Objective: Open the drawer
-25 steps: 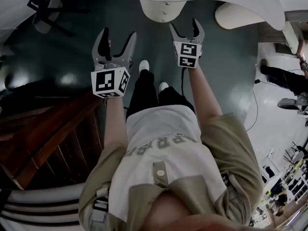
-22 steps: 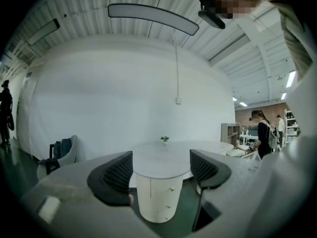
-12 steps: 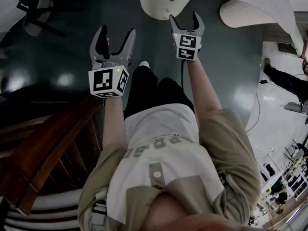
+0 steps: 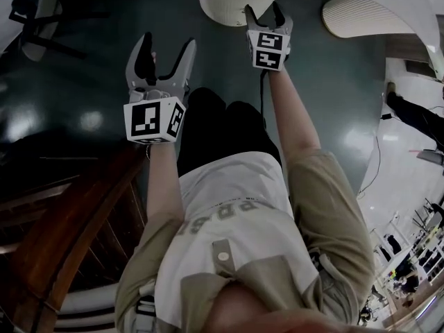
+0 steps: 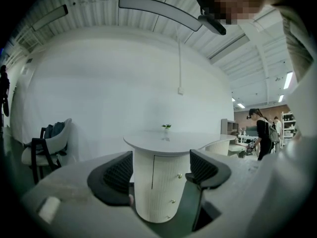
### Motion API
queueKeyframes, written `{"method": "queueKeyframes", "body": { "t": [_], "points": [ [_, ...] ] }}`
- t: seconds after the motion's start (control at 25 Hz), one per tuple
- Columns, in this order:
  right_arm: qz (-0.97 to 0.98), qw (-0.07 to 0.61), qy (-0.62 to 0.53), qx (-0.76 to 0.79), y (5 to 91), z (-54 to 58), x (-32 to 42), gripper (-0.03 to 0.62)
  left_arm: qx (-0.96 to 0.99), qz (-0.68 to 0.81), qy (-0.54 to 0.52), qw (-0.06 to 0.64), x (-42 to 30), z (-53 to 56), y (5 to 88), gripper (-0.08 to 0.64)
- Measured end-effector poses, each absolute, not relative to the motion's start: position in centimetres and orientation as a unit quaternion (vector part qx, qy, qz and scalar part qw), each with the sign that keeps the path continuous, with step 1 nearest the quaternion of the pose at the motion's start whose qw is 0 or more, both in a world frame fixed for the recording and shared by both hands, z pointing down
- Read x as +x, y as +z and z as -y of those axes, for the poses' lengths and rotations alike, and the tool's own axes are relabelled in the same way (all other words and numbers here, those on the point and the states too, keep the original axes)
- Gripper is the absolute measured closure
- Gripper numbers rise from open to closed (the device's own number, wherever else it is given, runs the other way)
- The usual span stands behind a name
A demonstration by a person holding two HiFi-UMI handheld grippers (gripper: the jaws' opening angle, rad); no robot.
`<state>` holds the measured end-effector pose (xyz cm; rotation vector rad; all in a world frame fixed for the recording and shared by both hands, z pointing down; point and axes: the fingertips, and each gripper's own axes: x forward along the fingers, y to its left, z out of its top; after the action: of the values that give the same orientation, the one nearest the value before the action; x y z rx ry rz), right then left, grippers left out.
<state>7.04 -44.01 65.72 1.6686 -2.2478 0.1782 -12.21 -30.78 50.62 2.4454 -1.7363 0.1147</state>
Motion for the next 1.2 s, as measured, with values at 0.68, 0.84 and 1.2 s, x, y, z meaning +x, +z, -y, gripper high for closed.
{"method": "queueKeyframes", "body": {
  "t": [0.68, 0.84, 1.2],
  "points": [
    [0.765, 0.191, 0.079, 0.61, 72.9, 50.4, 5.8, 0.36, 0.813, 0.577, 0.031, 0.076, -14.6, 33.8, 56.5, 0.192],
    [0.762, 0.188, 0.079, 0.615, 72.6, 50.8, 5.5, 0.379, 0.811, 0.579, 0.03, 0.081, -14.8, 34.2, 56.8, 0.193],
    [0.744, 0.171, 0.08, 0.642, 72.0, 51.2, 6.2, 0.483, 0.814, 0.575, 0.026, 0.079, -14.6, 35.0, 56.9, 0.192]
  ]
}}
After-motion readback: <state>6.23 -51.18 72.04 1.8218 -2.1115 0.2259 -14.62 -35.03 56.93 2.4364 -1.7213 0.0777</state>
